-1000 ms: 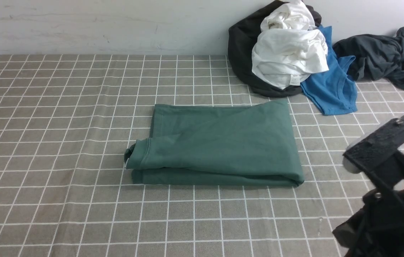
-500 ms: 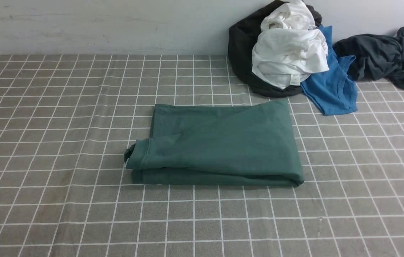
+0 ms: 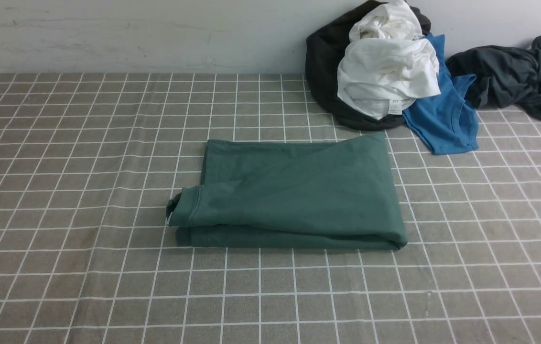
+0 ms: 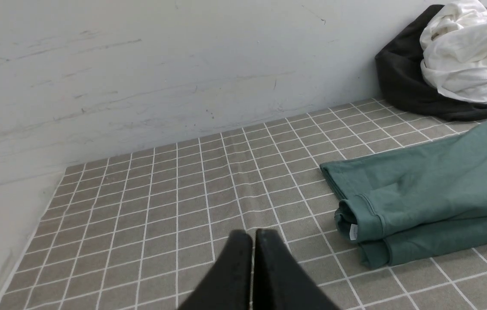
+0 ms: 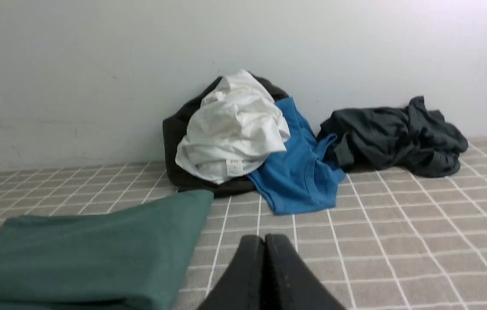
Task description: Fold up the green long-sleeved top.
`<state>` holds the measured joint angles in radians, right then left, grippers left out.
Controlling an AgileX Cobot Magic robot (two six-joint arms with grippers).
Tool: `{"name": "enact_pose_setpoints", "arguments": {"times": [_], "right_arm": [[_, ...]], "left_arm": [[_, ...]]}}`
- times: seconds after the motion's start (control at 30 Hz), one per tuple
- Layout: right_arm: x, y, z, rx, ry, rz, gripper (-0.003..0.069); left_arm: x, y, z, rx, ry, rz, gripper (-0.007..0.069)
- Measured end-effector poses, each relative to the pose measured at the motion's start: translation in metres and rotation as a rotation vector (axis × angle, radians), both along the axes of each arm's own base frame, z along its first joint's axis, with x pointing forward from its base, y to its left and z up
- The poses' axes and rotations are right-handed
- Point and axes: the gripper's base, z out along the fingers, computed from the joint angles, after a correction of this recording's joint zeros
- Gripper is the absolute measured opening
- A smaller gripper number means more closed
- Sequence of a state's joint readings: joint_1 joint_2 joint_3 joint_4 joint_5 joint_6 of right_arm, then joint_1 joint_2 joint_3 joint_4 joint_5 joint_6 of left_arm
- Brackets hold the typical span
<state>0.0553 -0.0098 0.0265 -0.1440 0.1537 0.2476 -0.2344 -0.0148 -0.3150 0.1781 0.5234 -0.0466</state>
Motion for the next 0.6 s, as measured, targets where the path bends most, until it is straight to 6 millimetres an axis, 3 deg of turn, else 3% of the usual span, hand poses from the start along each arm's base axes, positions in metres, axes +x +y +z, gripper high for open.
{"name": "enact_pose_setpoints", "arguments": {"times": [0.27, 0.6], "right_arm": [[-0.001, -0.004, -0.017, 0.023, 0.185, -0.071, -0.0013], [-0.002, -0.006, -0.018, 0.004, 0.197, -0.124, -0.0013]], "left_arm": [[0.0, 0.0, 0.0, -0.002, 0.001, -0.001, -0.0007], [0.0, 0.0, 0.0, -0.002, 0.001, -0.001, -0.0007]]}}
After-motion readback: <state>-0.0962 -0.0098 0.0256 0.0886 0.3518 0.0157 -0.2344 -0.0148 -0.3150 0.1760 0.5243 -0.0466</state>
